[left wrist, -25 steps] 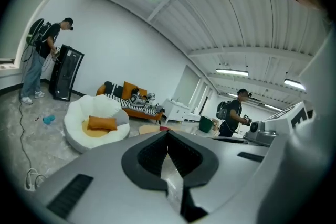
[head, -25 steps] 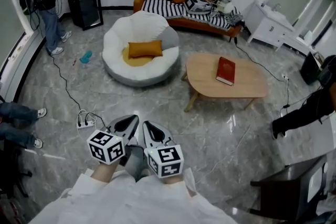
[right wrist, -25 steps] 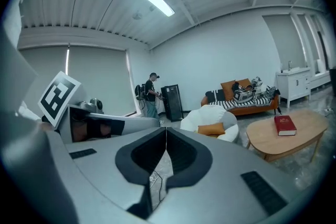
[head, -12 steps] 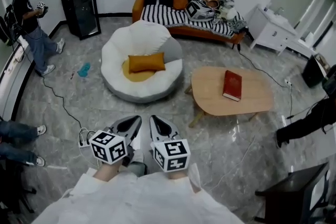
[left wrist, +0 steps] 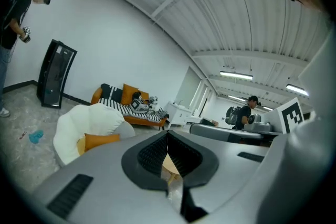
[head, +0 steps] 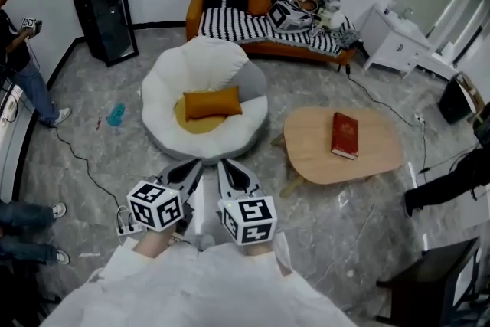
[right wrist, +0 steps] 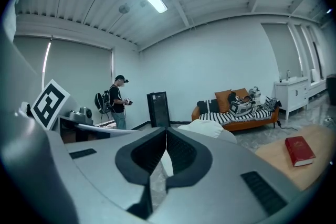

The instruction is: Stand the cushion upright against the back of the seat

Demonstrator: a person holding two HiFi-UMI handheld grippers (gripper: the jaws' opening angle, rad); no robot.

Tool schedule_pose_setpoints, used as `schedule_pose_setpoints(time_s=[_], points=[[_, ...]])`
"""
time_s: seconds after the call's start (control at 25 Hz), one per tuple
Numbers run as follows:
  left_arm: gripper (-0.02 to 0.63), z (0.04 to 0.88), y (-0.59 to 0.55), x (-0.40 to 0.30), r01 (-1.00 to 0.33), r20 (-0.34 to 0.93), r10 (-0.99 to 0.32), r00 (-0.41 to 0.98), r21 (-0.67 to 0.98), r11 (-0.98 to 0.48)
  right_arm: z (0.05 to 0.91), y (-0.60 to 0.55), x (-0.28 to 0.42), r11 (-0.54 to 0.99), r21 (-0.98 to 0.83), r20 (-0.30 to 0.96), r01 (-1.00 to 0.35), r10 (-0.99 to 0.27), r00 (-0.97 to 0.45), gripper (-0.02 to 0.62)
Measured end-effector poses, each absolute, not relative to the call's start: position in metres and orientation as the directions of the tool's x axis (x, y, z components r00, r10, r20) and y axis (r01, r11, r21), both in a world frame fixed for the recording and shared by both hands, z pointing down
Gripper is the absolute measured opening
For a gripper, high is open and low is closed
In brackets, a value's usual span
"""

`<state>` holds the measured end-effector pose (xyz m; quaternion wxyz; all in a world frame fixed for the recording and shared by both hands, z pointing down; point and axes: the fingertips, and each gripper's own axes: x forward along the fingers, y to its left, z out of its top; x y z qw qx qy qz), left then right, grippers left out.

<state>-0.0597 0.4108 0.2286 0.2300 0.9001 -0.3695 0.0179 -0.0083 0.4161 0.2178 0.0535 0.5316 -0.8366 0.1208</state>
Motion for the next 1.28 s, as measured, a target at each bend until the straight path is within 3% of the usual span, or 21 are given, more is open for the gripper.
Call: schedule_pose_setpoints(time_s=[0.64,1.28], points=[[0.008,0.27,0.333,-0.059,-0.666,0.259,-0.625,0.736,0.444,-0.6,0.256,0.334,-0.01,0.393,-0.188,0.278,-0.9,-0.858,-0.433,0.012],[0.008,0.277,0.161,-0.022,-0.687,0.276,-0.65,0.708,0.481,-0.545,0.258,0.15,0.039,0.412,-0.195,0.307,-0.89,-0.836,-0.454,0.012]])
